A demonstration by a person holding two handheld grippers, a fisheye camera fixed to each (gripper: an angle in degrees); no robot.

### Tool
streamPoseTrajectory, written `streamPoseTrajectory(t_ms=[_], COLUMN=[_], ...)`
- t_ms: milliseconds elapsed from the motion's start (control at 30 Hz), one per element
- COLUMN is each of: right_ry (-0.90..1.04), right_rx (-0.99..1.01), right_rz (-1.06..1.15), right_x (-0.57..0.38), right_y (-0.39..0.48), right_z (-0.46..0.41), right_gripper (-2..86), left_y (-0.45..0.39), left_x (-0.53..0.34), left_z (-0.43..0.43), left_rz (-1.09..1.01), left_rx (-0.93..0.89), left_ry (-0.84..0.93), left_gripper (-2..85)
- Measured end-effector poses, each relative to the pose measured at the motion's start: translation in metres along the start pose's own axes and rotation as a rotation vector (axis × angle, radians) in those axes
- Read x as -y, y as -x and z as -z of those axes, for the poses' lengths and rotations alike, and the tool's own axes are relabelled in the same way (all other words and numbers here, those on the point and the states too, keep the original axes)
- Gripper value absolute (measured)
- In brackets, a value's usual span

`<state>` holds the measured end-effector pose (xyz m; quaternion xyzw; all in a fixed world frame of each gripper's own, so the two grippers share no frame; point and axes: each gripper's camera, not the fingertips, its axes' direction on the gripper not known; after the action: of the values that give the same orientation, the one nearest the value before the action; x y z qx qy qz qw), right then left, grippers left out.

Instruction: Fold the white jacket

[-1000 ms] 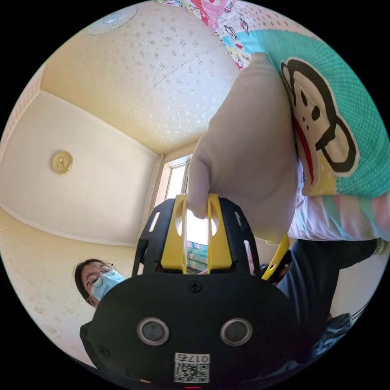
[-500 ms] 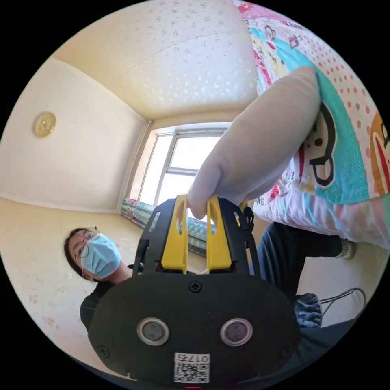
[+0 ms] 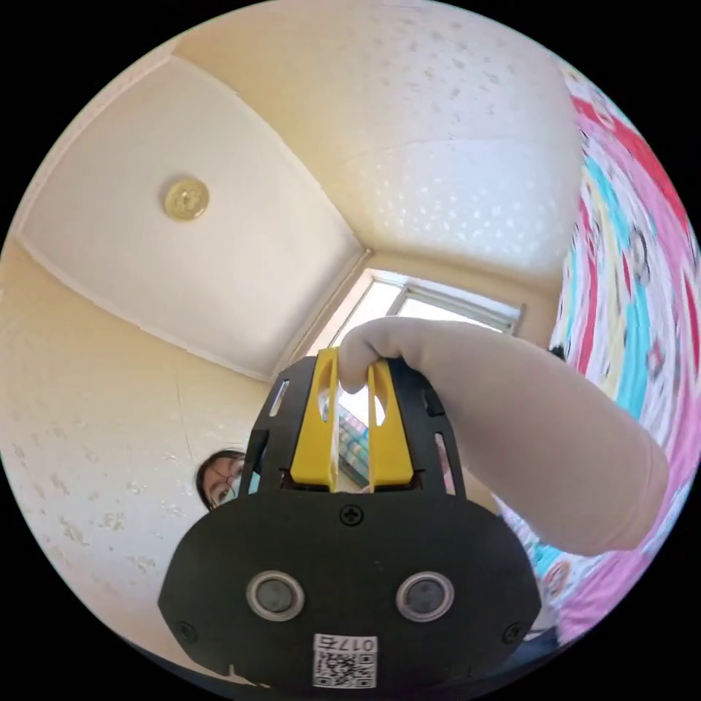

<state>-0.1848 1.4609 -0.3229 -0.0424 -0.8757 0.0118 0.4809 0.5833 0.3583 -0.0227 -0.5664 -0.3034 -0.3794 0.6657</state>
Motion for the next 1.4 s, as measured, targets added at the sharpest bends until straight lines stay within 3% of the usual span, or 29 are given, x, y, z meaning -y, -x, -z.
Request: streamPoseTrajectory(t_ms=[100, 200, 333, 433, 567, 667, 767, 967, 1067, 1133, 1233, 1300, 1400], right_ry=[0.075, 0.108, -0.067, -0.278, -0.622, -0.819, -0.892, -0.603, -0.236, 0.129, 0.472, 0.586, 0.804], right_rx=[-0.087, -0.23, -0.529, -0.661, -0.776, -0.477, -0.556, -0.517, -0.657, -0.768, -0.841, -0.873, -0.972], right_rz=[0.244, 0.353, 0.3, 0.168, 0.054, 0.161, 0.173, 0.312, 0.362, 0.342, 0.337, 0.321, 0.224], right_x=[0.075, 0.108, 0.103, 0.055, -0.076, -0.189, -0.253, -0.211, -0.154, -0.125, -0.124, -0.134, -0.16], right_y=[0.097, 0.171, 0.195, 0.156, 0.097, 0.057, 0.048, 0.071, 0.089, 0.079, 0.04, 0.005, -0.079], right_z=[0.009, 0.031, 0.121, 0.218, 0.316, 0.349, 0.328, 0.203, 0.086, -0.026, -0.152, -0.212, -0.291], right_gripper=[6.9, 7.2, 7.3, 6.1, 2.3, 1.2, 0.7, 0.2, 0.1, 0.1, 0.2, 0.2, 0.2], left_y=[-0.036, -0.054, 0.026, 0.129, 0.249, 0.264, 0.234, 0.095, 0.015, -0.022, -0.049, -0.055, -0.052], left_x=[0.054, 0.073, 0.059, 0.01, -0.11, -0.158, -0.151, -0.091, -0.088, -0.096, -0.117, -0.139, -0.192], left_z=[-0.116, -0.207, -0.303, -0.349, -0.34, -0.293, -0.261, -0.211, -0.171, -0.14, -0.07, -0.016, 0.054], left_rz=[-0.149, -0.328, -0.267, -0.193, -0.044, -0.041, -0.074, -0.444, -0.623, -0.695, -0.655, -0.598, -0.607], left_rx=[-0.073, -0.074, -0.006, 0.144, 0.219, 0.237, 0.23, 0.494, 0.616, 0.691, 0.833, 0.941, 1.257], left_ry=[0.103, 0.13, 0.136, 0.244, 0.537, 0.59, 0.592, 0.517, 0.41, 0.351, 0.254, 0.145, 0.033], left_gripper=[9.2, 9.8, 10.5, 3.6, -0.7, -1.0, -1.0, -1.0, -1.0, -0.9, -0.7, -0.7, -0.7])
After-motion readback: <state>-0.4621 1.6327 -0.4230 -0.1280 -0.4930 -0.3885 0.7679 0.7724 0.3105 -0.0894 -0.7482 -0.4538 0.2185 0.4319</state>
